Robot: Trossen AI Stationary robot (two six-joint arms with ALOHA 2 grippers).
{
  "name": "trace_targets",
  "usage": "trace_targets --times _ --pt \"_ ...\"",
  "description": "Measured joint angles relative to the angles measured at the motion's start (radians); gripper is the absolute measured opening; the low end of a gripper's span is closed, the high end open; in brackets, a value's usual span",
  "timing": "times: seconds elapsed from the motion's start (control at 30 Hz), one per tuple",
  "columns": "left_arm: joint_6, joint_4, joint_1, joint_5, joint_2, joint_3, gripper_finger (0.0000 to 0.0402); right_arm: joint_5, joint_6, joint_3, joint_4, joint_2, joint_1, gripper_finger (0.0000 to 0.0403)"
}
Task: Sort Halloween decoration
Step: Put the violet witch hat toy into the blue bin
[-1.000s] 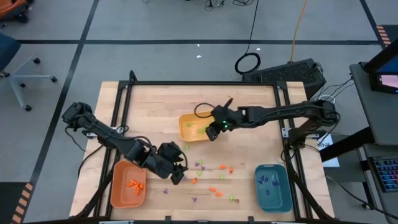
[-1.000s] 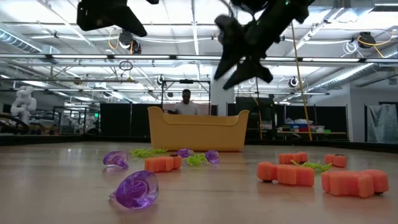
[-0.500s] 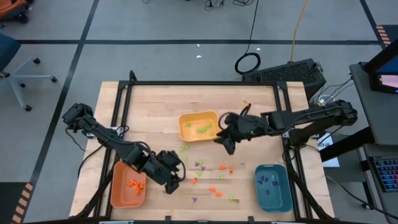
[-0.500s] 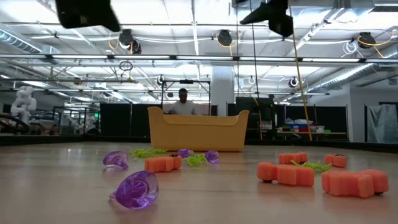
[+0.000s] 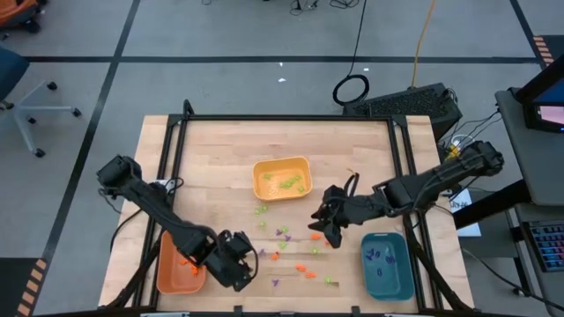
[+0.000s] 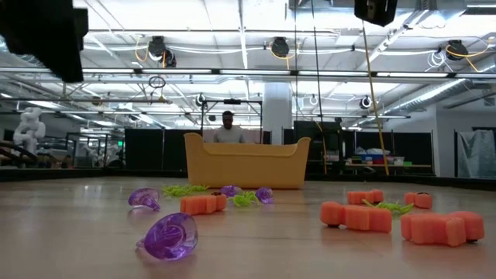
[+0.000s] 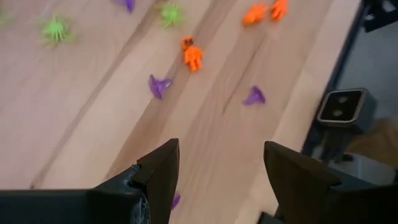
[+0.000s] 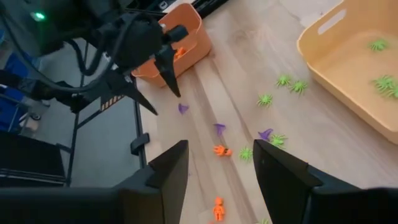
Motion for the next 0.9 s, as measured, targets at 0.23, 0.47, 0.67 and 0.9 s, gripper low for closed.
trace_targets --times 0.23,0.47,0.67,0.9 --pt "-0.075 0.001 0.003 0.009 0.035 0.000 0.0232 0.025 0.036 0.000 0.000 0.000 0.042 0.0169" --pt "-0.080 -0.007 0.002 -0.028 0.035 -0.008 0.0232 0.073 0.037 0.000 -0.017 0.000 0.060 0.0169" --pt "-0.034 0.003 0.005 -0.120 0.041 -0.024 0.0232 0.096 0.037 0.000 -0.027 0.000 0.062 0.0169" --pt "0.113 0.060 0.006 -0.162 0.108 -0.024 0.0232 0.099 0.040 0.000 -0.031 0.000 0.077 0.0169"
